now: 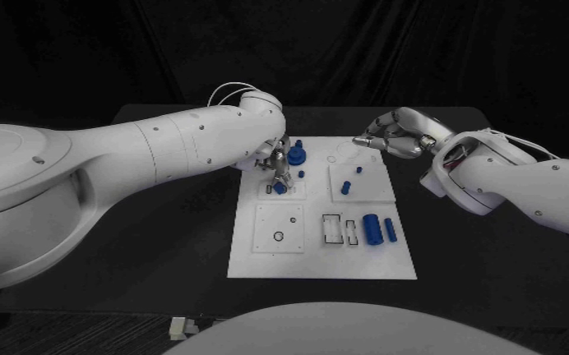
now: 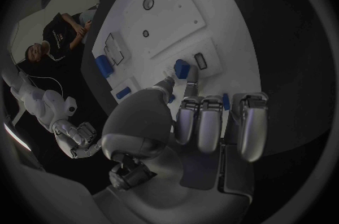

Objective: Assemble the parts on the task board

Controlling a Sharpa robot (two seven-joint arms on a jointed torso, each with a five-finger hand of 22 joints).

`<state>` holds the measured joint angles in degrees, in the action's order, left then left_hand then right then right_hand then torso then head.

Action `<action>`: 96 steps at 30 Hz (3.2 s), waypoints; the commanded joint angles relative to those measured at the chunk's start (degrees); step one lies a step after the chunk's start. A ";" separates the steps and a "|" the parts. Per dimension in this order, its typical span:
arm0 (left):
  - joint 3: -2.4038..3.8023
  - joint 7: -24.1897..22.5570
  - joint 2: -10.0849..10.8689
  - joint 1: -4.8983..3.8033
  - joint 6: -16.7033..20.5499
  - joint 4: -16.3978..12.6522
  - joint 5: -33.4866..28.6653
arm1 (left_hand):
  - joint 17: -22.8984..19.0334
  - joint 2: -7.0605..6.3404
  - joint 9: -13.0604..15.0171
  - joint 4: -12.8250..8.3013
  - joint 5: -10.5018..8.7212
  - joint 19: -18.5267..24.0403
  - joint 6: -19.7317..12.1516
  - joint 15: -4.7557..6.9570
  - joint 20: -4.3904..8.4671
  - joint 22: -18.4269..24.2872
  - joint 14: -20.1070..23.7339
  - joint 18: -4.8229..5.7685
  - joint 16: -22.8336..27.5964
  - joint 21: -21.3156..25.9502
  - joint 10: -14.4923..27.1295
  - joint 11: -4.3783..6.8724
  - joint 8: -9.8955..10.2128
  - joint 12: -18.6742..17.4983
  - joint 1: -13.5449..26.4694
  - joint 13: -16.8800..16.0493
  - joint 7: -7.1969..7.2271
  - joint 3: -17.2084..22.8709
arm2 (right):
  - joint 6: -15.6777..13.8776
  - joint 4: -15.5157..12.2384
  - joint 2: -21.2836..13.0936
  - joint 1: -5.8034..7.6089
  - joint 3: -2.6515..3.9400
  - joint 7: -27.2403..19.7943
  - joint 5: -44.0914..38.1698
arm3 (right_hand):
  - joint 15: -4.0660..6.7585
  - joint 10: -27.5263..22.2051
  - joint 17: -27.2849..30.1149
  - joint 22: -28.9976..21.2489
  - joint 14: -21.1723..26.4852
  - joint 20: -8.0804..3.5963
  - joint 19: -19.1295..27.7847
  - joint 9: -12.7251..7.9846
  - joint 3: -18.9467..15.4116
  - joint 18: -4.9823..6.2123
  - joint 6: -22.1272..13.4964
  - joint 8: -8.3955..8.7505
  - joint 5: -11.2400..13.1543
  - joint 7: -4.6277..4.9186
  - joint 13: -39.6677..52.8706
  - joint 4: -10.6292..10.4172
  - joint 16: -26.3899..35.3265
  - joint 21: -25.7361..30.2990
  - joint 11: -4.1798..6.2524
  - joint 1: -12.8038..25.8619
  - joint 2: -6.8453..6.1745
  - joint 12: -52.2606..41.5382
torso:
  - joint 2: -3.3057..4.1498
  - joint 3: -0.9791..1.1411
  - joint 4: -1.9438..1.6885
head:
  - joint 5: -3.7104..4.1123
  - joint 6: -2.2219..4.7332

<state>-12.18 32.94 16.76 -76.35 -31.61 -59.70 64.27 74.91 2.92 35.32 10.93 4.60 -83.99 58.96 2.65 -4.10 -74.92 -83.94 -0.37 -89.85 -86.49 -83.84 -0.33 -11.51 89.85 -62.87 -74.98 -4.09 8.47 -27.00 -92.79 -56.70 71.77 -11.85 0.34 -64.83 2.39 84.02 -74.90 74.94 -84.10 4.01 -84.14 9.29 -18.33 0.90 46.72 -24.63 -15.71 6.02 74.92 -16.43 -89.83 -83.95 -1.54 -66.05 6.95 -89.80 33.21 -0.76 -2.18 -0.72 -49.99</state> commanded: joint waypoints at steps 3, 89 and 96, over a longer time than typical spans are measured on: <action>0.05 0.11 -0.03 0.07 -0.63 -0.27 -0.10 | 15.09 -0.08 0.47 0.44 -0.45 -1.59 0.51 -0.22 -0.05 -11.77 -6.06 -1.00 -0.15 0.25 -6.03 0.30 -0.49 0.02 0.68 -14.86 0.11 -0.12 | 0.12 -0.04 -0.06 -0.14 0.04 0.75 -0.35 | -0.40 5.98 -15.10 12.62 -5.90 0.33 -2.14 -0.07 -0.33 0.92 0.17 -0.30 0.08 0.17 15.08 -0.01 -0.17 0.38 -0.18 -0.54 0.25 -0.20 | 0.01 0.00 -0.01 | -0.14 -0.01; 0.06 -13.20 11.72 -1.51 22.57 -13.40 -0.11 | 15.09 -3.99 30.23 5.69 -1.83 -4.41 -3.14 2.60 2.71 -13.98 -6.06 -0.20 -0.15 -1.76 -6.16 3.24 -18.72 0.15 5.18 -15.02 3.21 -8.51 | -2.39 -2.20 -0.71 -0.39 0.04 1.99 -7.50 | -0.06 5.98 -15.10 12.96 -5.90 0.00 -2.76 -0.51 -0.28 0.68 -1.59 0.00 0.58 0.17 15.08 3.40 -0.17 -0.37 0.17 -8.71 -2.44 -0.20 | 0.01 -0.02 -0.01 | -0.84 -0.01; 0.05 -19.46 18.54 -3.13 30.02 -18.49 -0.12 | 15.09 -2.29 33.21 5.56 -1.68 -5.40 -5.13 2.91 3.10 -14.67 -6.06 0.15 -0.15 -2.84 -6.16 3.54 -20.19 0.15 4.91 -15.02 3.44 -11.16 | -1.78 -4.34 2.01 -1.21 0.04 10.15 -20.27 | -0.18 5.98 -15.10 14.00 -5.90 -0.08 -4.34 -1.16 3.03 -0.09 -4.45 0.93 -3.28 0.69 15.08 6.54 -0.17 -3.16 0.10 -14.46 -3.89 -0.20 | -0.05 -0.03 -0.01 | -1.90 -0.01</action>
<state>-12.11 19.82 34.74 -79.36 -8.91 -77.42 64.28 74.90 0.56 68.45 16.65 2.94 -83.98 54.00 5.15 -1.21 -74.90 -83.95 -0.37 -89.85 -88.99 -83.93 2.87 -31.51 89.84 -57.54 -74.96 -0.68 -2.66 -28.07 -96.58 -55.15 70.79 -11.83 3.96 -75.56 2.37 84.01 -74.92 74.92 -84.09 4.01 -84.14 8.18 -15.84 0.90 42.53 -23.91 -18.76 6.67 75.15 -9.91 -89.83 -86.95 -1.55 -79.88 2.95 -90.05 33.20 -0.77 -2.18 -2.31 -49.99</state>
